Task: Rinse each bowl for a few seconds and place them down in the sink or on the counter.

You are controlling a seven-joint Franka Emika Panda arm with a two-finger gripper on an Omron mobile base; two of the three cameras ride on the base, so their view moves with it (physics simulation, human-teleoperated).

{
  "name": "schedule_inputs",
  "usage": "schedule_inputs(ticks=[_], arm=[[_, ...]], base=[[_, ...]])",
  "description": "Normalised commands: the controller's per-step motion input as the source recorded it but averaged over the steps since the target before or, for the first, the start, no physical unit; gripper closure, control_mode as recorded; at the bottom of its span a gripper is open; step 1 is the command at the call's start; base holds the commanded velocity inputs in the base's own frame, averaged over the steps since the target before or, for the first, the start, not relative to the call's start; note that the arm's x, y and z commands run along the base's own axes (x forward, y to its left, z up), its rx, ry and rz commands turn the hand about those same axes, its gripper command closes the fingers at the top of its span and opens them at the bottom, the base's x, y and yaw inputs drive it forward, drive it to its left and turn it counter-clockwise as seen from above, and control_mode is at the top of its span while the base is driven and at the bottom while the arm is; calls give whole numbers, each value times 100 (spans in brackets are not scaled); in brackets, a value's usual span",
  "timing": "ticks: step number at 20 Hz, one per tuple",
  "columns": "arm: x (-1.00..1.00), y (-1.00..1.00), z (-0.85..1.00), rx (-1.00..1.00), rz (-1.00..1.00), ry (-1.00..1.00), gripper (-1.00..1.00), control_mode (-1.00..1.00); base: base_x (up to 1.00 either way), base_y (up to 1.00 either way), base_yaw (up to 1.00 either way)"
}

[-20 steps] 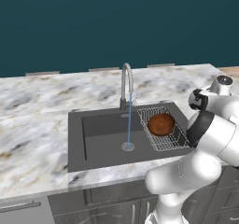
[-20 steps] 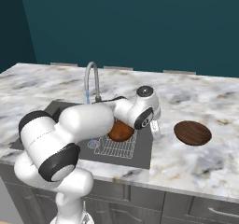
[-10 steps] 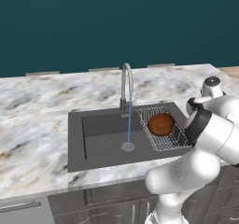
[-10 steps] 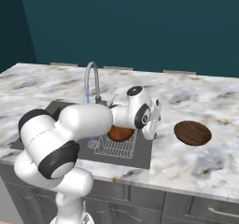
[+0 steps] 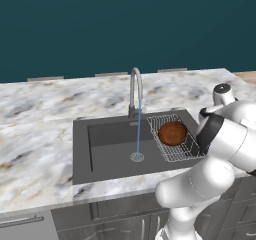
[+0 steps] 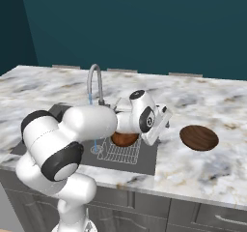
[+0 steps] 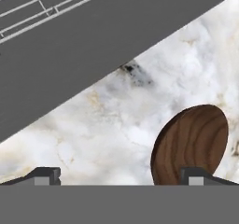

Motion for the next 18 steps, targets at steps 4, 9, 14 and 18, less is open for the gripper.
schedule_inputs(ticks=[4, 9, 14, 18], arm=[[-1, -31, 0, 8, -13, -5, -100, -100], [4, -17, 0, 5, -9, -2, -100, -100], [9, -2, -2, 1, -7, 0, -100, -100], [13, -5, -11, 0, -3, -1, -100, -100]], base=[[0, 0, 0], [0, 0, 0], [0, 0, 0], [0, 0, 0]])
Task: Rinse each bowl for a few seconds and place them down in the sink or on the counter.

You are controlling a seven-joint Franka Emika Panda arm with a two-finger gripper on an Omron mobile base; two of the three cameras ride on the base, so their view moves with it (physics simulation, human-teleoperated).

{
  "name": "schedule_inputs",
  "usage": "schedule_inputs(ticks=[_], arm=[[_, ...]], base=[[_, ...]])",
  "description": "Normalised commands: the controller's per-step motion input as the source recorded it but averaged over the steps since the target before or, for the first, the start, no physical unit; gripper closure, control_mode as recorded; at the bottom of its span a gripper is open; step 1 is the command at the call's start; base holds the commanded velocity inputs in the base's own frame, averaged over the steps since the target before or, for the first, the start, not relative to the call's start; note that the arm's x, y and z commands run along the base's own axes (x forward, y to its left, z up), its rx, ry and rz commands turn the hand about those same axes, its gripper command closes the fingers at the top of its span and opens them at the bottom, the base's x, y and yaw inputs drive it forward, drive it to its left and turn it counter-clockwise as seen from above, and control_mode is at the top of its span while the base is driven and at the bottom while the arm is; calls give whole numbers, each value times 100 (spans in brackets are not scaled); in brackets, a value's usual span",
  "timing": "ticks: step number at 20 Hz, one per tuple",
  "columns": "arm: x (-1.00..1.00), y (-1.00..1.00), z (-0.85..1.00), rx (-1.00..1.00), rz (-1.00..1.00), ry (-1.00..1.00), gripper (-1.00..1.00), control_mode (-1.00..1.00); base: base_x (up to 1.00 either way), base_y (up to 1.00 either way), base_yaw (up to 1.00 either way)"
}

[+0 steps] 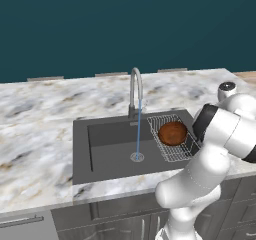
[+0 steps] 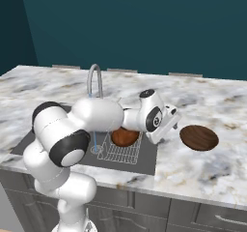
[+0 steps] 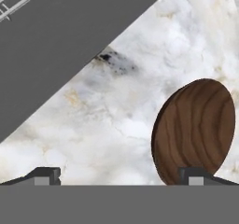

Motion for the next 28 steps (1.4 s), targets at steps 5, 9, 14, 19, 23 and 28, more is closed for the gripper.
schedule_inputs(ticks=[5, 9, 14, 19, 23, 28], arm=[[17, -12, -21, 0, 0, -3, -100, -100], [15, -12, -21, 1, 0, -3, -100, -100], [10, -15, -13, 0, 0, -5, -100, -100], [7, -21, -5, 1, 0, -3, -100, -100], [13, -15, -5, 2, 0, 0, -100, -100], [15, -12, -5, 1, 0, 0, -100, -100]], base=[[0, 0, 0], [0, 0, 0], [0, 0, 0], [0, 0, 0], [0, 0, 0], [0, 0, 0]])
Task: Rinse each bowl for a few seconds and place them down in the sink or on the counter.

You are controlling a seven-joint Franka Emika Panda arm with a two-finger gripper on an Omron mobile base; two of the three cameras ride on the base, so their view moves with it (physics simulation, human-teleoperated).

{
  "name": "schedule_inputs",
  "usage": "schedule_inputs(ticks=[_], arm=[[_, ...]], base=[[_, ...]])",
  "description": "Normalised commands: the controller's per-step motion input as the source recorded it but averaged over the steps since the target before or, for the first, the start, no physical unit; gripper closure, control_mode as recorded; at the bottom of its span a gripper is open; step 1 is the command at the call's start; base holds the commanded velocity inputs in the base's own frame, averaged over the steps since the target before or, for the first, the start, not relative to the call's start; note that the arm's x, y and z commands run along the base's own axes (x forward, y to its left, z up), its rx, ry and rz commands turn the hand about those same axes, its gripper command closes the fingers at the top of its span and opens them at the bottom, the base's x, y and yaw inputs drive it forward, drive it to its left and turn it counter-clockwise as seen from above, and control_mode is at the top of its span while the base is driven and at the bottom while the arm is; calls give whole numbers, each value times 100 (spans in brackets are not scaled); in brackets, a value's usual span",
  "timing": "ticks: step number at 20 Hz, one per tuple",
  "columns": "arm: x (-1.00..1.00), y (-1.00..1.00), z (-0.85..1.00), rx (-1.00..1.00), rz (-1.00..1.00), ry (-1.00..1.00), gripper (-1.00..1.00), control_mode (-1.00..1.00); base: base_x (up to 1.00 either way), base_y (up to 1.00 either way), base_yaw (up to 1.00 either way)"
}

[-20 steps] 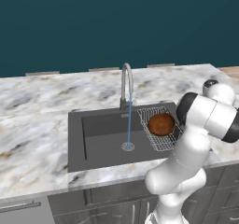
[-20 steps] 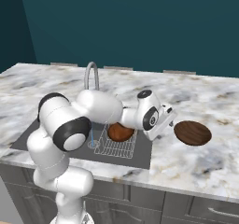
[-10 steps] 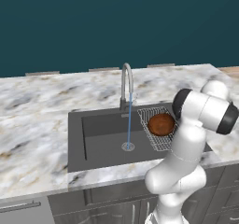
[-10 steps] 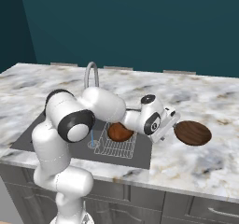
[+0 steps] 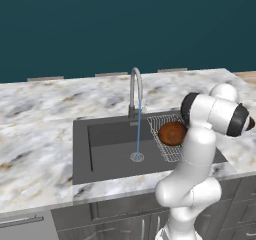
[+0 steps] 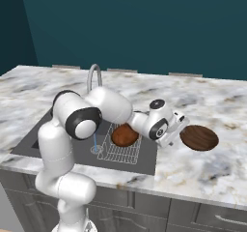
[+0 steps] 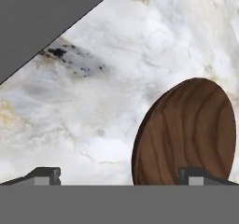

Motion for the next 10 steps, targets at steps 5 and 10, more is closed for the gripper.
schedule_inputs(ticks=[5, 10], arm=[[19, -14, -4, 1, 0, 0, -100, -100], [19, -15, -12, 2, 0, 0, -100, -100]], base=[[0, 0, 0], [0, 0, 0]])
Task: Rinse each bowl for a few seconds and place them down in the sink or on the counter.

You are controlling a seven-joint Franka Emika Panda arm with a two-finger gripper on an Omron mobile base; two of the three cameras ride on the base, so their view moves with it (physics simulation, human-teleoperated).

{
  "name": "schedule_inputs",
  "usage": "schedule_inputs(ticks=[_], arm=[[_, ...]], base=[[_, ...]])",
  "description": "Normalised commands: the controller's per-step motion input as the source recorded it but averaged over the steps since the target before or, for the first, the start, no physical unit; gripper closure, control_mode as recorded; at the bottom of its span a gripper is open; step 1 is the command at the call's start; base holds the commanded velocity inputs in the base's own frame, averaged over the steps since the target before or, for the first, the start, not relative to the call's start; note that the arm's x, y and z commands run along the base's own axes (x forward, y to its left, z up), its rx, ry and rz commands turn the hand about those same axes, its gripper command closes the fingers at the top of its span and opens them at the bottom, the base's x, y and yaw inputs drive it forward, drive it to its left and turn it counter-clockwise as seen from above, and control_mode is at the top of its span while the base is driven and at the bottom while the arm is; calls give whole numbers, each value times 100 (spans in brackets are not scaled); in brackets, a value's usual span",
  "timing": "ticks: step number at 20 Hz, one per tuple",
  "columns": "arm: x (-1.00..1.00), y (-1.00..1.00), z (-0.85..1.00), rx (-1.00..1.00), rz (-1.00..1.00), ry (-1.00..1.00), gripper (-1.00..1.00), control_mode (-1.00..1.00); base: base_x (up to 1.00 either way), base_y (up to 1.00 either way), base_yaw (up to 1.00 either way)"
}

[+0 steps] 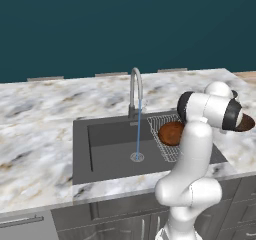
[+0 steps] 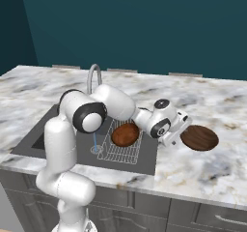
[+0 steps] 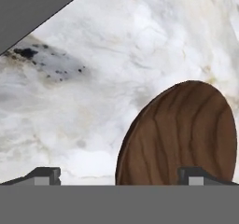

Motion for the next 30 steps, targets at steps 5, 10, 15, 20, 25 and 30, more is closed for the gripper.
schedule_inputs(ticks=[5, 10, 15, 20, 25, 30], arm=[[15, -12, -19, 3, 0, 0, -100, -100], [11, -13, -19, 3, 0, 0, -100, -100], [10, -12, -18, 4, 0, 0, -100, -100], [14, -7, -19, 5, 0, 0, 100, -100], [17, -2, -13, 3, 0, 0, 100, -100], [7, -4, -3, 1, 0, 0, 100, -100]], base=[[0, 0, 0], [0, 0, 0], [0, 0, 0], [0, 0, 0], [0, 0, 0], [0, 0, 0]])
